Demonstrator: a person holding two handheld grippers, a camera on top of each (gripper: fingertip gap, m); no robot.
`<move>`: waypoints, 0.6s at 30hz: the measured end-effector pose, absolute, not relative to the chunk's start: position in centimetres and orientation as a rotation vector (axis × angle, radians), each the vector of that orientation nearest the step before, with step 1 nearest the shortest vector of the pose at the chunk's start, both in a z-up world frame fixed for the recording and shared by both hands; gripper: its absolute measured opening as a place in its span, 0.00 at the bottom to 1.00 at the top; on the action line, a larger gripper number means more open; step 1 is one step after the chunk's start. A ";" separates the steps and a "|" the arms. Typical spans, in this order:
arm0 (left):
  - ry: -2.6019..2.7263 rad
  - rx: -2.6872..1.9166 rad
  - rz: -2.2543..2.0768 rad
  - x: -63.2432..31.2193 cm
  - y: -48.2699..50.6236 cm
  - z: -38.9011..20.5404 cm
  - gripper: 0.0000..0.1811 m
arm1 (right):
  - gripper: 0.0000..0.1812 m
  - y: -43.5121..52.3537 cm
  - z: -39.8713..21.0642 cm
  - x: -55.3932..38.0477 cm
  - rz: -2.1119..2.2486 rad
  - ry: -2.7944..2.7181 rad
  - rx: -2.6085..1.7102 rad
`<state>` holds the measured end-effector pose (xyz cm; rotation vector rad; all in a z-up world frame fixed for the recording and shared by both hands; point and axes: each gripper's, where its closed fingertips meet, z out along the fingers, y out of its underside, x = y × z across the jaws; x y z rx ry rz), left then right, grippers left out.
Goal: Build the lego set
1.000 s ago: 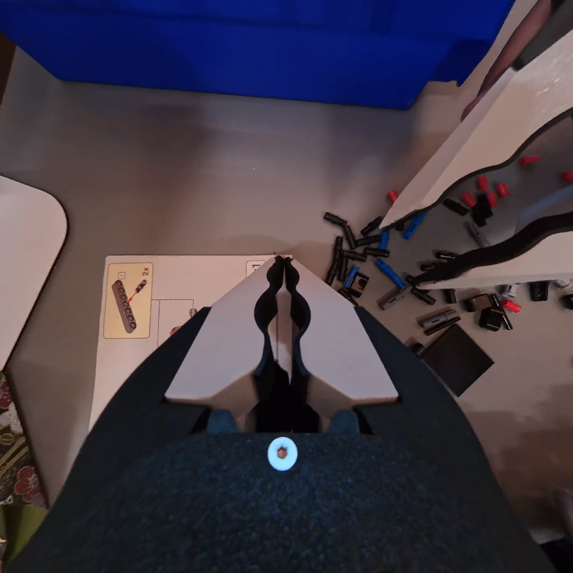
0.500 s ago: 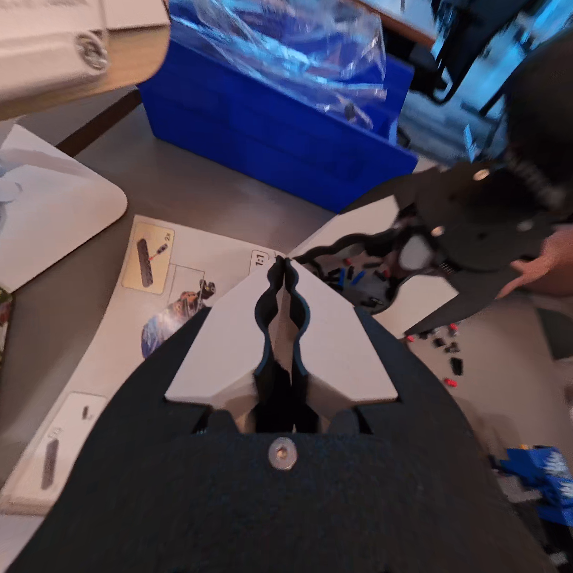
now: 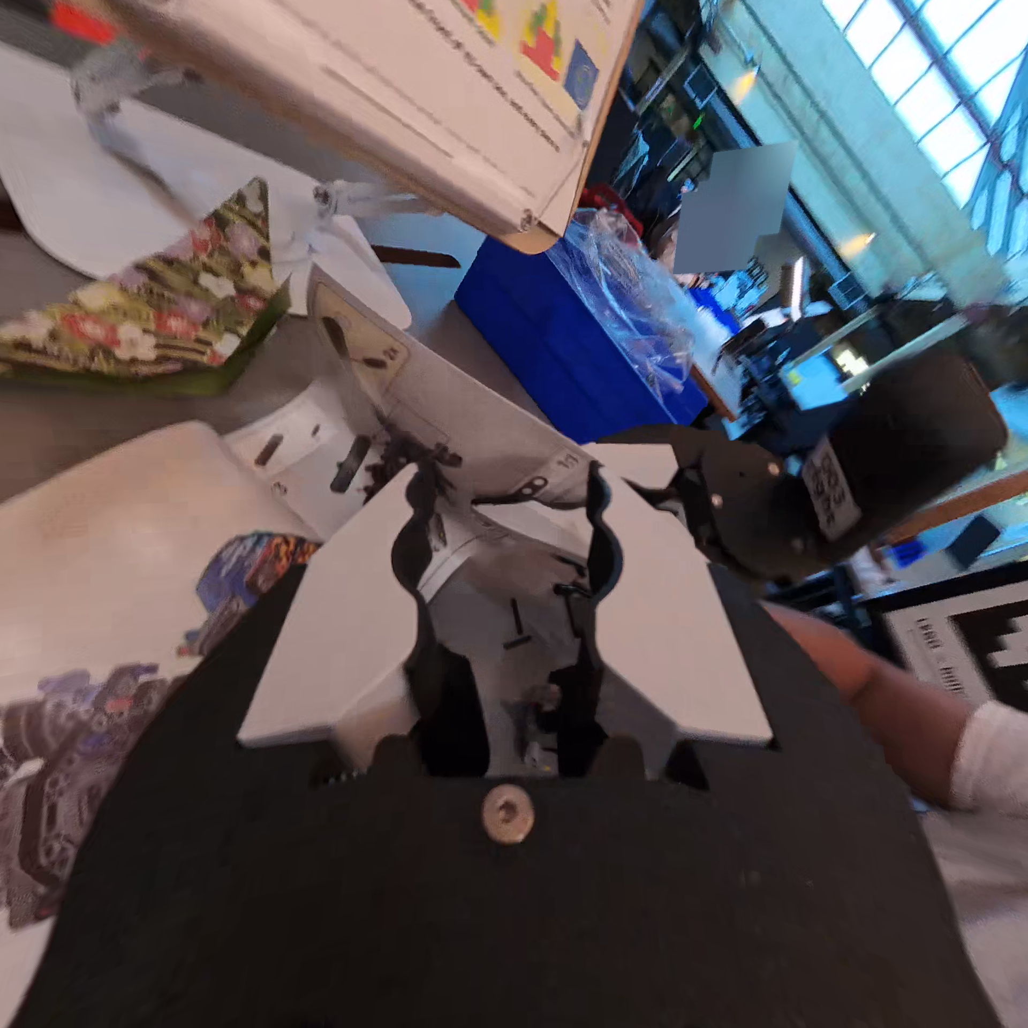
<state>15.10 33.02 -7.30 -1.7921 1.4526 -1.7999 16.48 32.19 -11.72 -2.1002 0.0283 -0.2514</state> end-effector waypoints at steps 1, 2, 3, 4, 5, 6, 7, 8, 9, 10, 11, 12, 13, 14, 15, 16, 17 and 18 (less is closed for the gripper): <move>1.417 -1.852 -1.868 14.7 33.4 -7.7 0.33 | 0.01 32.5 -11.7 15.9 -0.355 -0.063 -2.114; 1.399 -1.915 -1.944 14.4 33.5 -8.0 0.36 | 0.00 32.8 -11.8 15.5 -0.470 -0.140 -2.127; 1.369 -1.965 -2.035 14.2 33.5 -8.2 0.36 | 0.00 33.0 -12.2 14.9 -0.554 -0.222 -2.146; 1.337 -2.002 -2.104 14.1 33.7 -8.4 0.36 | 0.00 33.2 -12.7 14.7 -0.626 -0.269 -2.181; 1.323 -2.030 -2.121 14.1 34.0 -9.0 0.33 | 0.01 33.4 -13.2 14.5 -0.674 -0.303 -2.207; 1.323 -2.055 -2.091 14.2 34.4 -9.9 0.18 | 0.01 33.7 -13.4 14.2 -0.688 -0.325 -2.205; 1.326 -2.065 -2.061 14.2 34.9 -10.6 0.08 | 0.03 33.9 -13.7 13.8 -0.656 -0.332 -2.209; 1.328 -2.082 -2.046 14.1 35.1 -11.2 0.01 | 0.09 33.8 -14.1 13.5 -0.603 -0.329 -2.233; 1.314 -2.092 -2.046 14.1 35.5 -11.5 0.00 | 0.16 33.6 -14.4 13.3 -0.530 -0.315 -2.254; 1.297 -2.077 -2.059 14.0 35.8 -11.4 0.00 | 0.23 33.3 -14.4 12.8 -0.411 -0.289 -2.270; 1.300 -2.046 -2.082 13.9 35.8 -11.0 0.00 | 0.30 32.9 -14.2 11.9 -0.236 -0.265 -2.270; 1.322 -2.012 -2.108 13.7 35.6 -10.6 0.00 | 0.37 32.6 -13.4 11.3 -0.053 -0.212 -2.243; 1.355 -1.967 -2.139 13.5 35.2 -9.9 0.00 | 0.43 32.3 -12.2 11.2 0.105 -0.136 -2.192; 1.384 -1.917 -2.163 13.4 34.8 -9.3 0.00 | 0.50 32.1 -11.1 11.7 0.234 -0.063 -2.136; 1.408 -1.873 -2.181 13.2 34.4 -8.7 0.00 | 0.57 32.1 -10.2 12.4 0.348 0.021 -2.079; 1.431 -1.836 -2.204 13.1 33.9 -8.3 0.00 | 0.62 32.1 -9.8 13.1 0.454 0.097 -2.038; 1.446 -1.802 -2.239 13.0 33.3 -7.8 0.00 | 0.66 32.2 -9.8 13.5 0.559 0.153 -2.014; 1.439 -1.783 -2.270 13.0 32.9 -7.6 0.00 | 0.67 32.3 -10.1 13.4 0.662 0.183 -1.996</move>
